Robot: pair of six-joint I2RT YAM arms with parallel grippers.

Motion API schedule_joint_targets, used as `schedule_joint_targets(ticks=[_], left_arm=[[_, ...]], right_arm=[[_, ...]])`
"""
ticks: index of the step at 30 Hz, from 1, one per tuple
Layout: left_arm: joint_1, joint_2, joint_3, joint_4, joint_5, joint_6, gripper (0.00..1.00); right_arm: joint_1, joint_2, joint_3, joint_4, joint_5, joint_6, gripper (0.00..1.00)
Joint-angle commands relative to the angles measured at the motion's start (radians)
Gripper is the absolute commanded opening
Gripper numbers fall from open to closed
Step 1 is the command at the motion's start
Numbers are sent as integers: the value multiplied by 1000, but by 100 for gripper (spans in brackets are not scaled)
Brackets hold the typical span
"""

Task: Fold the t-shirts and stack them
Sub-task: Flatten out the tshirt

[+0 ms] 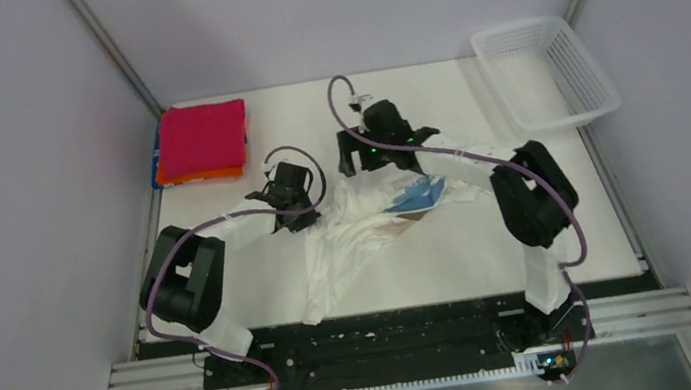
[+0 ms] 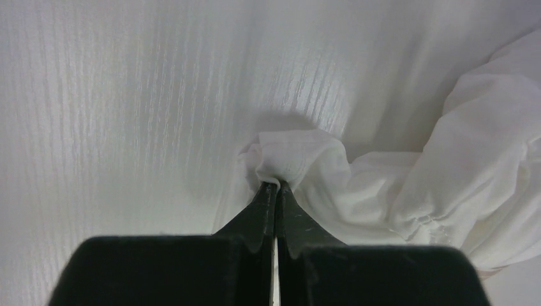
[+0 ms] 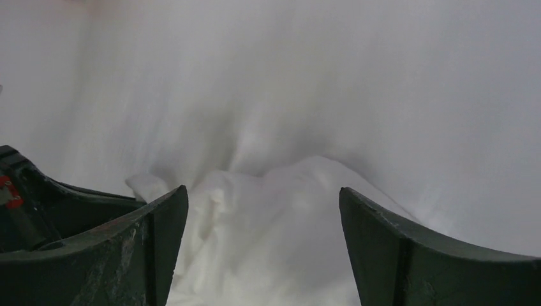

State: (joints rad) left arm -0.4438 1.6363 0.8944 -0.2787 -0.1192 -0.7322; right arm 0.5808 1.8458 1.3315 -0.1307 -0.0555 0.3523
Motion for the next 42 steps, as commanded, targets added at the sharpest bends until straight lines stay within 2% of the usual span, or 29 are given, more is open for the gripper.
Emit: schedule_joint_targets(ticks=[1, 5, 8, 10, 11, 12, 14, 15, 16, 23, 28, 32, 37, 42], left_arm=[[-1, -31, -49, 20, 47, -25, 0], [0, -55, -60, 13, 31, -24, 0], [0, -74, -73, 15, 26, -24, 0], [0, -82, -77, 16, 24, -24, 0], [-1, -85, -78, 16, 22, -25, 0], [-1, -88, -79, 16, 20, -26, 0], [-1, -96, -78, 12, 15, -28, 0], [-1, -98, -76, 7, 13, -27, 0], [0, -106, -73, 1, 7, -27, 0], [0, -265, 20, -88, -123, 0, 0], [4, -406, 145, -208, -315, 31, 0], [8, -544, 239, -206, -430, 80, 0], [7, -714, 356, -133, -505, 185, 0], [7, -831, 481, -152, -530, 249, 0]], right_arm=[[126, 155, 211, -81, -42, -83, 84], [177, 241, 297, -179, 95, -115, 75], [184, 239, 269, -187, 179, -103, 69], [183, 238, 248, -185, 187, -101, 61], [183, 239, 238, -186, 182, -101, 56], [183, 240, 230, -187, 178, -99, 45], [183, 224, 205, -167, 198, -82, 15], [183, 206, 191, -147, 220, -70, 3], [184, 181, 181, -131, 243, -67, 0], [164, -118, 115, -27, 464, -85, 0], [112, -415, -34, 33, 554, -112, 0], [88, -659, -110, 45, 625, -160, 0], [85, -927, -110, 70, 615, -230, 0], [85, -1083, -35, 16, 523, -249, 0]])
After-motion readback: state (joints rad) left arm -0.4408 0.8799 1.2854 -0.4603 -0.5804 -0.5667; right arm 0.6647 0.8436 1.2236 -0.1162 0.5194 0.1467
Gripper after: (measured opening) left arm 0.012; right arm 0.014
